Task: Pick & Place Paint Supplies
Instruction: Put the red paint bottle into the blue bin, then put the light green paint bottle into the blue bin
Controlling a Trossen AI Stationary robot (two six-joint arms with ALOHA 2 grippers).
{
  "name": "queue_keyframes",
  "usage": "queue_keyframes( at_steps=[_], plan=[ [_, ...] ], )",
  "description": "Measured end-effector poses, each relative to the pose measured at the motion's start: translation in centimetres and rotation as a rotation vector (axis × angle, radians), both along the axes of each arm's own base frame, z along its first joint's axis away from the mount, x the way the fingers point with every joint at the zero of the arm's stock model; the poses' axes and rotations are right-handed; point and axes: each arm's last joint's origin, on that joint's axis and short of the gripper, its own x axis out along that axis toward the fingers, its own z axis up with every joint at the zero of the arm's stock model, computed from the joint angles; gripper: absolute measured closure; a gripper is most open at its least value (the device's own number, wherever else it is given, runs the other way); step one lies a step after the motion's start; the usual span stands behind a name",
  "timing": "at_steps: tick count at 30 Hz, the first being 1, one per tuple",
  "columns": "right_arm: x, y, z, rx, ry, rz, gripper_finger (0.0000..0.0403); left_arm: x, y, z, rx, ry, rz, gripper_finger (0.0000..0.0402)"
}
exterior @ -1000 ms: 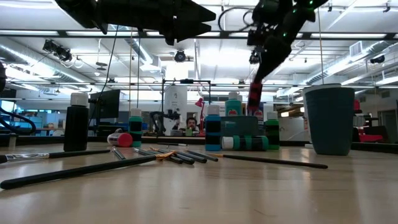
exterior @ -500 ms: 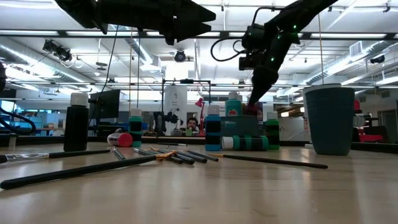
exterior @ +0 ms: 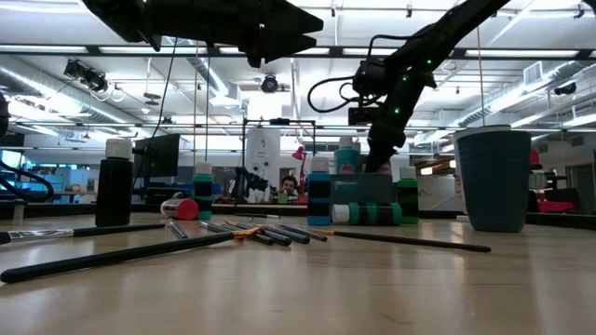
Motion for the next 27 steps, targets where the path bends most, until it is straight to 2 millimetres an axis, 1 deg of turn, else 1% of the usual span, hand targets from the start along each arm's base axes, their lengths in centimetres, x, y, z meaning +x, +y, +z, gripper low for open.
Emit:
queue_keyframes(
  at_steps=[8,12,16,21,24,27],
  plan=[
    [0.2,-0.1,0.1,-0.010,-0.018,-0.001,0.0228,0.0,0.0,0.0,0.000,0.001,0.000,0.0136],
    [0.1,-0.1,0.1,-0.009,-0.018,-0.001,0.0224,0.0,0.0,0.0,0.000,0.001,0.000,0.0136],
    [0.0,0.1,0.3,-0.003,-0.012,0.002,0.0229,0.0,0.0,0.0,0.000,0.001,0.000,0.0136],
    [-0.5,1.3,1.9,-0.008,-0.021,0.023,0.0238,0.0,0.0,0.0,0.000,0.000,0.000,0.0136],
    [-1.0,2.4,3.2,-0.009,-0.023,0.043,0.0241,0.0,0.0,0.0,0.000,0.000,0.000,0.0136],
    [-1.6,3.7,3.8,0.018,0.012,0.060,0.0239,0.0,0.0,0.0,0.000,0.000,0.000,0.0136]
  ],
)
